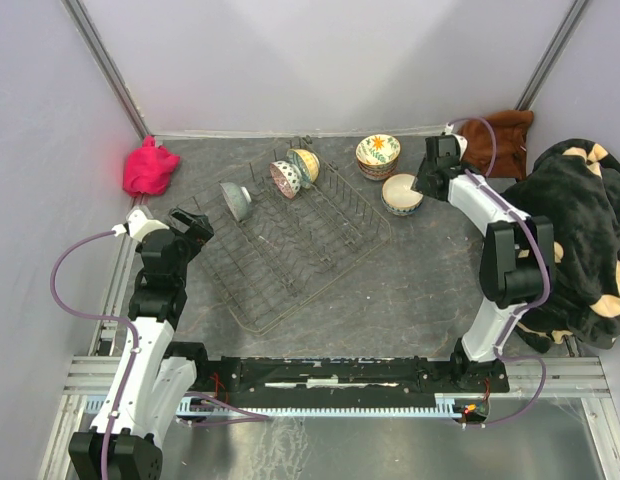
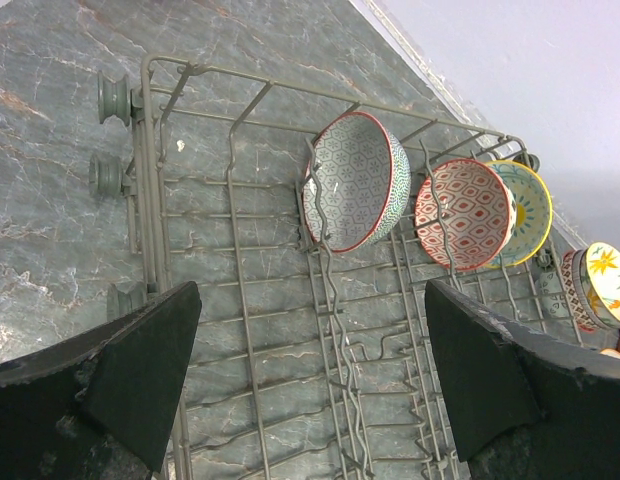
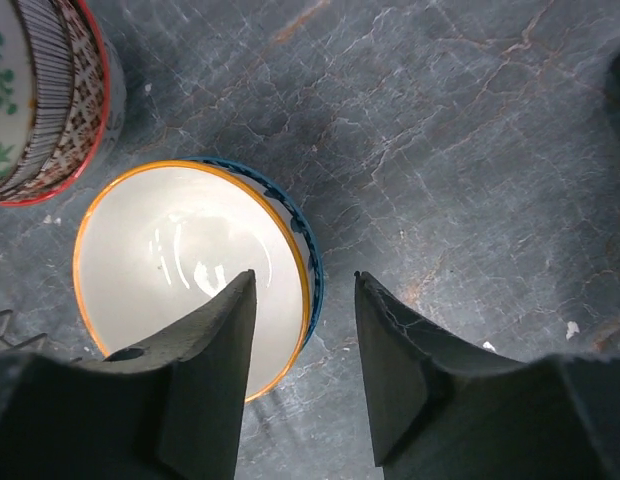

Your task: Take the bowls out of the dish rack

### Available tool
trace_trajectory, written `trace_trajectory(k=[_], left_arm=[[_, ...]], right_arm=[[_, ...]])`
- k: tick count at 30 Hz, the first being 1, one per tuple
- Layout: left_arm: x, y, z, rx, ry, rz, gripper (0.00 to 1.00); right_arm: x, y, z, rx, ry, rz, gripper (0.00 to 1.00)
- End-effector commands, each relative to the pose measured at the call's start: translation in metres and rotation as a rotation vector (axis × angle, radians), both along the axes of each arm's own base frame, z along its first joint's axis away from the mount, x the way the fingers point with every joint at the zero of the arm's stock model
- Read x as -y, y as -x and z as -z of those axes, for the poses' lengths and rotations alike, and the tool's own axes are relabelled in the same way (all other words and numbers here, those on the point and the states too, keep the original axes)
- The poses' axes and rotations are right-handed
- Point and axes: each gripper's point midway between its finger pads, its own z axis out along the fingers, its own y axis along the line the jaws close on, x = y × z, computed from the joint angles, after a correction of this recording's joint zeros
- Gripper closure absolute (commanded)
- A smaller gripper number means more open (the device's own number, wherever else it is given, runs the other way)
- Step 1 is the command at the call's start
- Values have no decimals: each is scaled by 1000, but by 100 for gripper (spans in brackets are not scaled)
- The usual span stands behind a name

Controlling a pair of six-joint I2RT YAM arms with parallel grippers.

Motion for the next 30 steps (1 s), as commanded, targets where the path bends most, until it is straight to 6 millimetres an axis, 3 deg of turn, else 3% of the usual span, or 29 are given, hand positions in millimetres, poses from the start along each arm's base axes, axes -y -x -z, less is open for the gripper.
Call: trace_trajectory(k=[1,6,10,15,18,26,30], left_arm=[[-2,-4,-16,70,17,-20,1],[-1,-4,-18,75,20,-17,1],[-7,-2,-17,65,21,-56,1],[-27,10,-17,54,24,-182,1],[-35,18,-21,64,16,-224,1],[-52,37,-27,56,-16,-318,1],[-58,44,-29,57,-10,-361,1]], right_arm=[[7,-3,-53,138,17,22,45],[-7,6,-91,214,94,-32,25],[-49,14,-127,312,170,-154,23],[-150,28,-157,446,116,-431,24],[-209,37,-165,487,85,-577,25],[-352,62,-165,542,89,-870,27],[-408,72,-150,551,110,-966,28]])
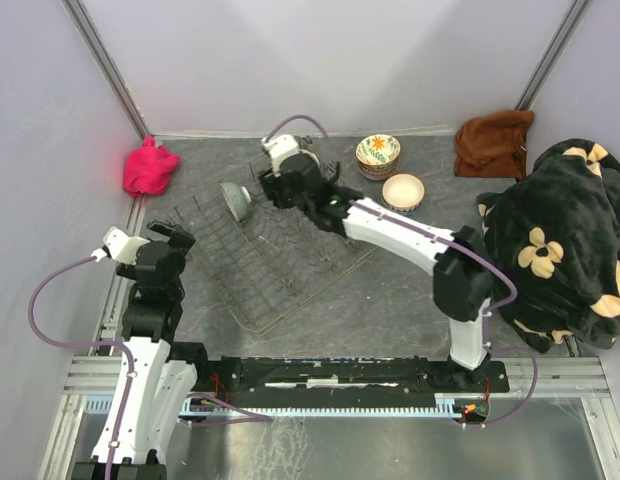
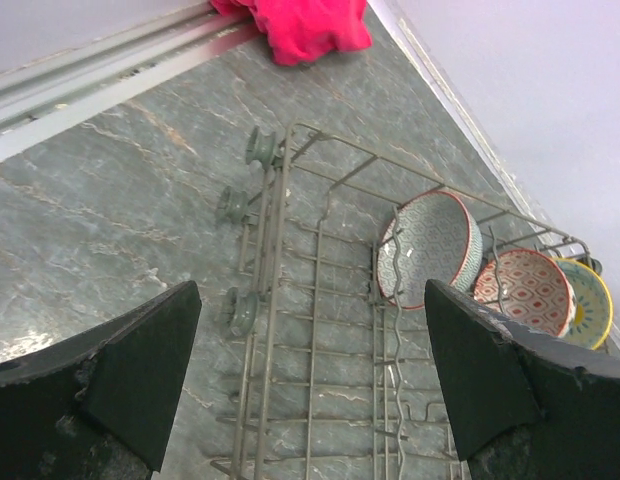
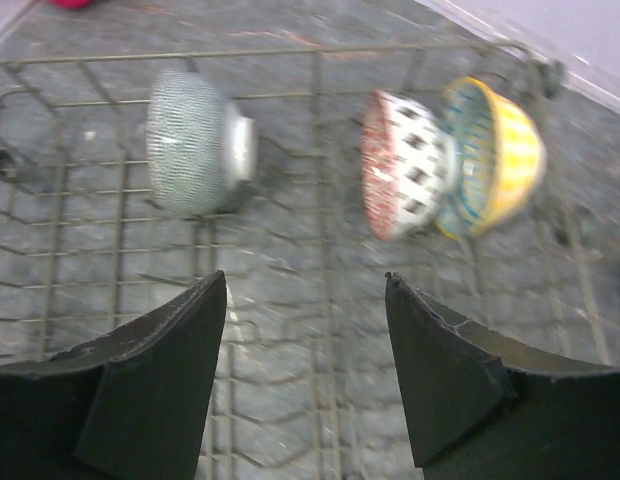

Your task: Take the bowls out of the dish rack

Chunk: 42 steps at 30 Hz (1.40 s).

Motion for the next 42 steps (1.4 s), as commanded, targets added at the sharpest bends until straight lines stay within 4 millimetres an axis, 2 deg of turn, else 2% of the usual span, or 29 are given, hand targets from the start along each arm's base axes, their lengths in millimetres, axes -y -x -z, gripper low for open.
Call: trace_trajectory(k=[1,7,13,25,38,40,42], left_arm=[[-12,8,-21,55,15,-90,1],[-23,19,-18,31,4,-159,1],[-30,31,-22,56,17,-213,1],[-41,52,-29,110,20,-288,1],[-42,53,-31,120,18,-296,1],[-43,54,-32,125,18,-297,1],[-42,54,-33,130,22,-293,1]], right_arm=[[-61,7,-22,96,-18,-111,28],[-111,16,-2,111,24,-168,30],[-139,17,19,137,68,-146,33],[-153,2,44,203,117,-33,38],[-158,-10,58,269,160,60,39],[-159,-10,53,285,153,74,39],[-162,-10,65,298,176,86,39]])
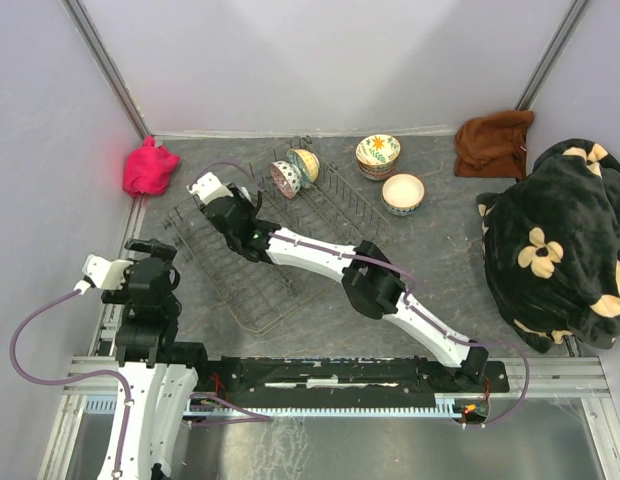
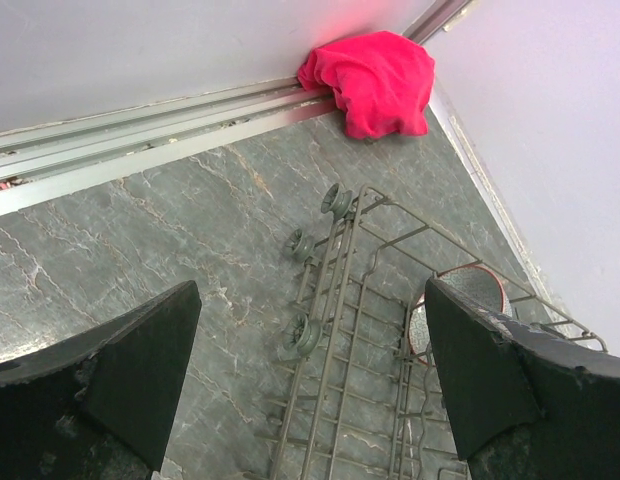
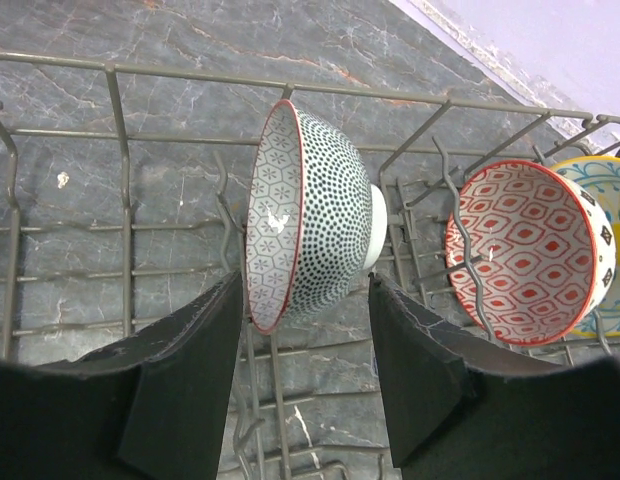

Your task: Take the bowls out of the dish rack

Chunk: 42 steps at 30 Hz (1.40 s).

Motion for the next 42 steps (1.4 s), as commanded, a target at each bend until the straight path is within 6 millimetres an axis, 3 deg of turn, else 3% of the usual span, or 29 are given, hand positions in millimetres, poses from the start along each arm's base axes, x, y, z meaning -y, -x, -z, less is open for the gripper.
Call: trace_trajectory(k=[1,17,32,42], left_arm=[[-5,5,-24,89,14,-41,1],[-3,7,-28,115,21,-31,1],[-4,7,-27,117,21,-34,1],[-3,5,-26,115,21,-33,1]], right_arm=[[-11,-2,-22,96,-41,46,39],[-2,-10,-7,209,64,165,49],[4,-13,-3,229,64,219,83],[11,-15,-4,255,47,273,99]])
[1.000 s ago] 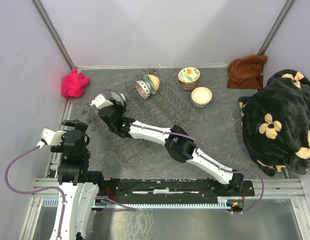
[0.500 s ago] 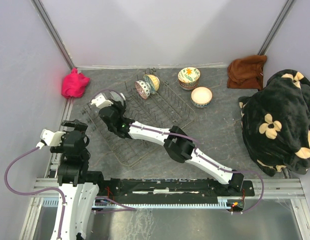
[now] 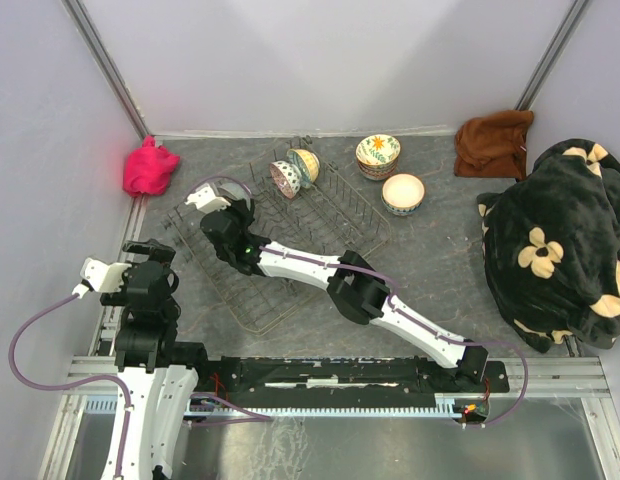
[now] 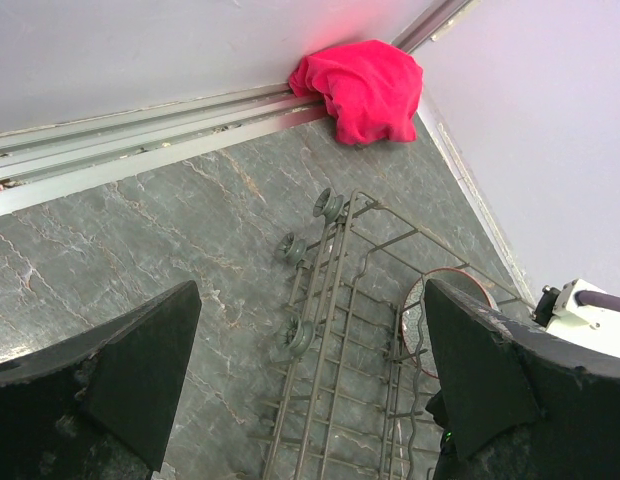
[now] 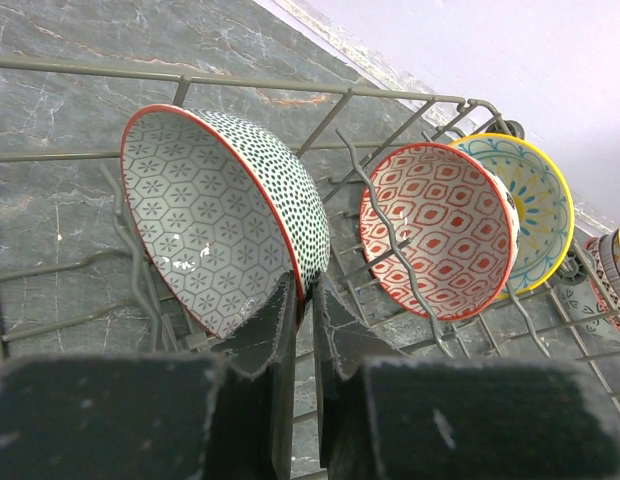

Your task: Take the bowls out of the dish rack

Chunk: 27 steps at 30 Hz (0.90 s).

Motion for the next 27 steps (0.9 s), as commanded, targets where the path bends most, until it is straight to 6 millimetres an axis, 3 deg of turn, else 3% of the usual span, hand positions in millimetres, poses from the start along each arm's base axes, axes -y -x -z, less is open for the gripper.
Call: trace_trajectory(k=[1,27], left_arm=[[-4,1,-20,80,17,-35,1],[-3,-2,-18,80,15,-32,1]], right_arm=[[-4,0,-19,55,-81,29,99],[14,12,-78,215,-237,110,99]])
